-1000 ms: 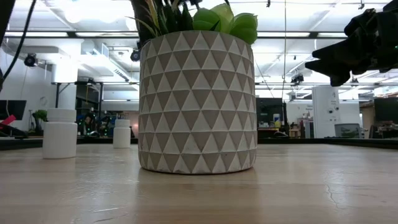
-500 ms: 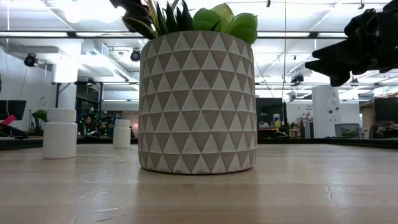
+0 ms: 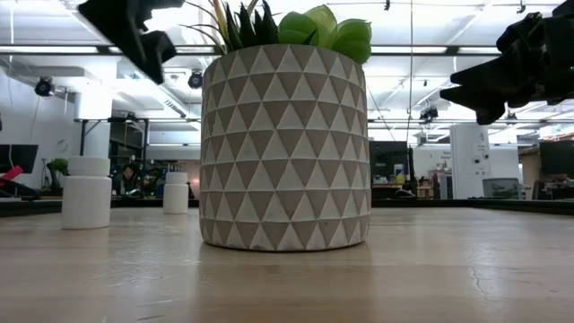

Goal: Pick and place pill bottles into a basket
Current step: Put the white pill bottle into the transparent bin

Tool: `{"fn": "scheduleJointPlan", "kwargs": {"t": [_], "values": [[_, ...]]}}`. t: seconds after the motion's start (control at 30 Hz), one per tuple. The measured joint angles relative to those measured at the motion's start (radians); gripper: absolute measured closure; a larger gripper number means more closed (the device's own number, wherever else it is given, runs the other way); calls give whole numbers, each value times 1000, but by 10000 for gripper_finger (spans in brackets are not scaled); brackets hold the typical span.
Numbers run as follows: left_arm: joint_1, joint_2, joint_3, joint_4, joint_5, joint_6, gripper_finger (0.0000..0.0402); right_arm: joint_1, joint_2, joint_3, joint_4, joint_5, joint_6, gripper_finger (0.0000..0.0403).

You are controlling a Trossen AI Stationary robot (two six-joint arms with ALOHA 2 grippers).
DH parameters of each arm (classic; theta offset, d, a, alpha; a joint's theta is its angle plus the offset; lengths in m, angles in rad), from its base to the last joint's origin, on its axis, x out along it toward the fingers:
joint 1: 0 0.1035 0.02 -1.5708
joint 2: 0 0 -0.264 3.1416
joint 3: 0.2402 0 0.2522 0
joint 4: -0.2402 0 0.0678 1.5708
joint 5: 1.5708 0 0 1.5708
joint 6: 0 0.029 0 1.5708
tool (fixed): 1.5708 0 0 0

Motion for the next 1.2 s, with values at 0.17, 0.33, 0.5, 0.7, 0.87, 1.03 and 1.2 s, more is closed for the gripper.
{"fn": "scheduleJointPlan", "kwargs": {"t": [0.17,0.33,0.5,0.7,0.87,1.03,1.2], "values": [[0,-30,-44,-8,38,-10,150,0,0,0,0,0,0,193],[0,-33,-62,-20,55,-27,105,0,0,0,0,0,0,193],[0,-31,-105,-22,72,-87,85,0,0,0,0,0,0,193],[-16,-30,-179,-23,131,-103,83,0,0,0,0,0,0,193],[-39,-30,-224,-8,132,-81,83,0,0,0,0,0,0,193],[-62,-36,-264,52,132,-79,83,0,0,0,0,0,0,193],[-87,-29,-271,72,132,-78,83,0,0,0,0,0,0,193]]}}
